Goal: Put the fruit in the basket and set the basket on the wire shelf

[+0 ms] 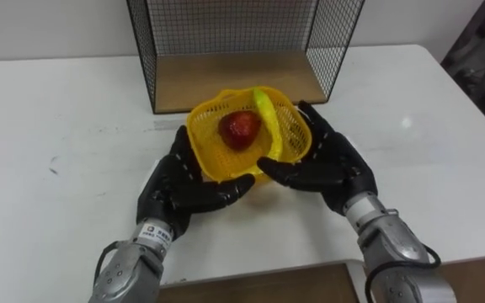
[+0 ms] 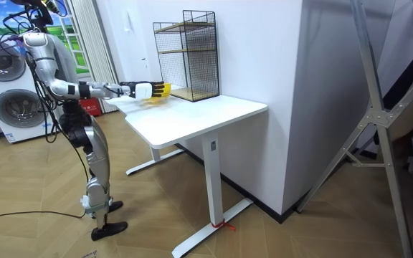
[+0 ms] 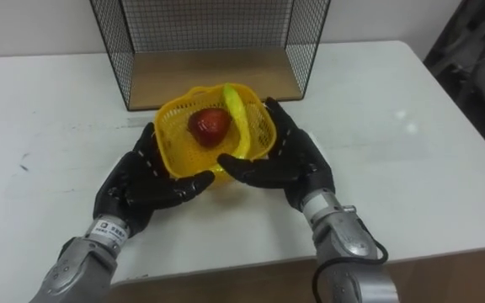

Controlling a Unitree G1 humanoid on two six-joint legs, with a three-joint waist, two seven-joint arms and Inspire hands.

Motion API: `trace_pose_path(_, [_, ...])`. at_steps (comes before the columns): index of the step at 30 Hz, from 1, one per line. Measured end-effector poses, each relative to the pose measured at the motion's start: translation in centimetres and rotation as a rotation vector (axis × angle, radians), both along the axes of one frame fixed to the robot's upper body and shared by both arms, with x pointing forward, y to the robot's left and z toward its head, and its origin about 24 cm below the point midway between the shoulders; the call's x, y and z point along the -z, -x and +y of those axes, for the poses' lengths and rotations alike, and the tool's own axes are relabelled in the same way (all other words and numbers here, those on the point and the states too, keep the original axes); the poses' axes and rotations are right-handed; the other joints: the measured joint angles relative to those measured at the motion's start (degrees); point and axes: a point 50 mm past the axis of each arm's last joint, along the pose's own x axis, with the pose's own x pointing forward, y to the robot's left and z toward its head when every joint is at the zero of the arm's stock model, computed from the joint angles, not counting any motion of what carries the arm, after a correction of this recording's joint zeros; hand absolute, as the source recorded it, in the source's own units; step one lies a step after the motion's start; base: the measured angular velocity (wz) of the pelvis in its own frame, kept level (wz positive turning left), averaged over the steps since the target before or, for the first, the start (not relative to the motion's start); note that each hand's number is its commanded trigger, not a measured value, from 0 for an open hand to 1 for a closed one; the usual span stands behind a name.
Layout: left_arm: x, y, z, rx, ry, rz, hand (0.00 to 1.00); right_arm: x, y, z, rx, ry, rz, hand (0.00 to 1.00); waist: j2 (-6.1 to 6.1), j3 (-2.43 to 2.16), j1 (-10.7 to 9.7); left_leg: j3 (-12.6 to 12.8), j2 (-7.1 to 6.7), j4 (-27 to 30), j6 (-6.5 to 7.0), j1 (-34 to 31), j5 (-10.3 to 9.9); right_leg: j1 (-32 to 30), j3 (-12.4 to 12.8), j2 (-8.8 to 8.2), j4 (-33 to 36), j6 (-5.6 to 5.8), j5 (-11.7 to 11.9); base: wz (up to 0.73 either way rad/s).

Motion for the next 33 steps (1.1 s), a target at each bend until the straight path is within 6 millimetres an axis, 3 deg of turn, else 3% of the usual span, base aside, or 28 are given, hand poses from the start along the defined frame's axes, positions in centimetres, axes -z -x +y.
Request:
trace_pose_path(6, [-0.2,-0.2,0.0,-0.003,0.004,-0.008,0.00,-0.1,0.0,0.8,0.036,-0.009,0.003,0.00,0.49,0.02,0.0,0.8,0.26,0.0,-0.01,-0.3,0.0,-0.5,0.2,0.11,0.1,-0.05,0.0,-0.05])
trace_pose_path(12, [-1.7,-1.0,0.3,-0.025,0.018,-0.073,0.00,-2.3,-0.2,1.6,0.033,-0.025,-0.080,0.00,1.03,-0.11,-0.1,1.7,0.63,-0.1,-0.02,-0.5,0.0,-1.0,1.4,0.50,0.1,-0.20,0.4,-0.08])
trace_pose_path(15, [-2.2,-1.1,0.4,-0.029,0.024,-0.097,0.00,-2.8,0.0,1.9,0.034,-0.028,-0.107,0.00,1.86,-0.60,0.0,1.9,0.66,-0.1,-0.03,-0.3,0.0,-0.9,1.5,0.52,0.1,-0.21,0.4,0.00])
trace_pose_path(33, [-3.9,-1.5,1.3,-0.074,0.019,-0.179,0.00,-2.4,0.6,2.1,0.010,0.022,-0.108,0.00,1.90,-0.49,0.7,2.1,0.94,0.0,-0.12,0.6,0.0,-0.2,1.3,0.67,0.3,-0.32,0.6,0.00])
